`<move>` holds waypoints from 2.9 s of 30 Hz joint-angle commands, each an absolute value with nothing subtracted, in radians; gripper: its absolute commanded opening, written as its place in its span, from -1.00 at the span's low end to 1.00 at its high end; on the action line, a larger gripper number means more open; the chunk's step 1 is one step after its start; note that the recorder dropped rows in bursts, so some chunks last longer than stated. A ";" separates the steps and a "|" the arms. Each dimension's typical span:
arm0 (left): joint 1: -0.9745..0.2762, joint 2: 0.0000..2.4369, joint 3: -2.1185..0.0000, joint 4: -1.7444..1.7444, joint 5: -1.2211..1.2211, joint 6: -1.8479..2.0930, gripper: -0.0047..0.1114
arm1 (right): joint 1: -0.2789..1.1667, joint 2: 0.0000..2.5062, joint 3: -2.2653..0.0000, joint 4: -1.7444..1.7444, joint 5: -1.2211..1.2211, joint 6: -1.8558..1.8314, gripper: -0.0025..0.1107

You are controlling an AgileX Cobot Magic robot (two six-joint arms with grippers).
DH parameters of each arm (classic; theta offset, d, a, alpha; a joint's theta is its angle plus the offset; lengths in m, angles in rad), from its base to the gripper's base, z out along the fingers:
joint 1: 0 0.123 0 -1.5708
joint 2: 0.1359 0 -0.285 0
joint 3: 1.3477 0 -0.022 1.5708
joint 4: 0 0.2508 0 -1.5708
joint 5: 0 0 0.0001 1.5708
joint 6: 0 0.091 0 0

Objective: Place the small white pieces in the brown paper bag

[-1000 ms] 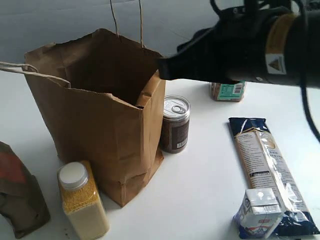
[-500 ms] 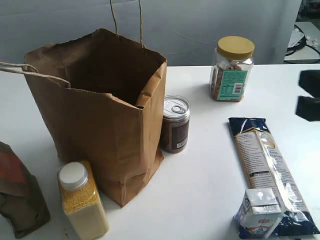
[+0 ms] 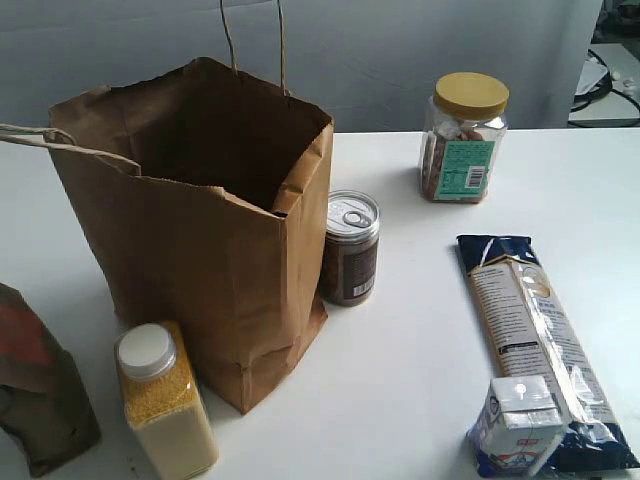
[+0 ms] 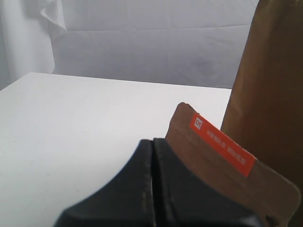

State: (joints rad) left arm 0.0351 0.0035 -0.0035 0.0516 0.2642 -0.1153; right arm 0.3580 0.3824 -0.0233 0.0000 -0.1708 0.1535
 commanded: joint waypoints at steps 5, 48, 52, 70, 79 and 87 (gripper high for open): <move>0.030 0.000 0.000 0.044 0.260 -0.120 -0.92 | 0.274 0.028 0.000 0.038 -0.030 0.100 -0.96; 0.030 0.000 0.000 0.044 0.260 -0.120 -0.92 | 0.243 0.000 0.000 0.057 0.084 0.000 -0.96; 0.030 0.000 0.000 0.044 0.260 -0.120 -0.92 | 0.241 0.000 0.000 0.056 0.084 0.000 -0.96; 0.030 0.000 0.000 0.044 0.260 -0.120 -0.92 | 0.219 0.000 0.000 0.056 0.084 0.000 -0.96; 0.030 0.000 0.000 0.044 0.260 -0.120 -0.92 | 0.219 0.000 0.000 0.056 0.084 0.000 -0.96; 0.030 0.000 0.000 0.044 0.260 -0.120 -0.92 | 0.219 0.000 0.000 0.056 0.084 0.000 -0.96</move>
State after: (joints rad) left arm 0.0351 0.0035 -0.0035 0.0516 0.2642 -0.1153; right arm 0.2256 0.0062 -0.0040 0.0570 0.0812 0.0000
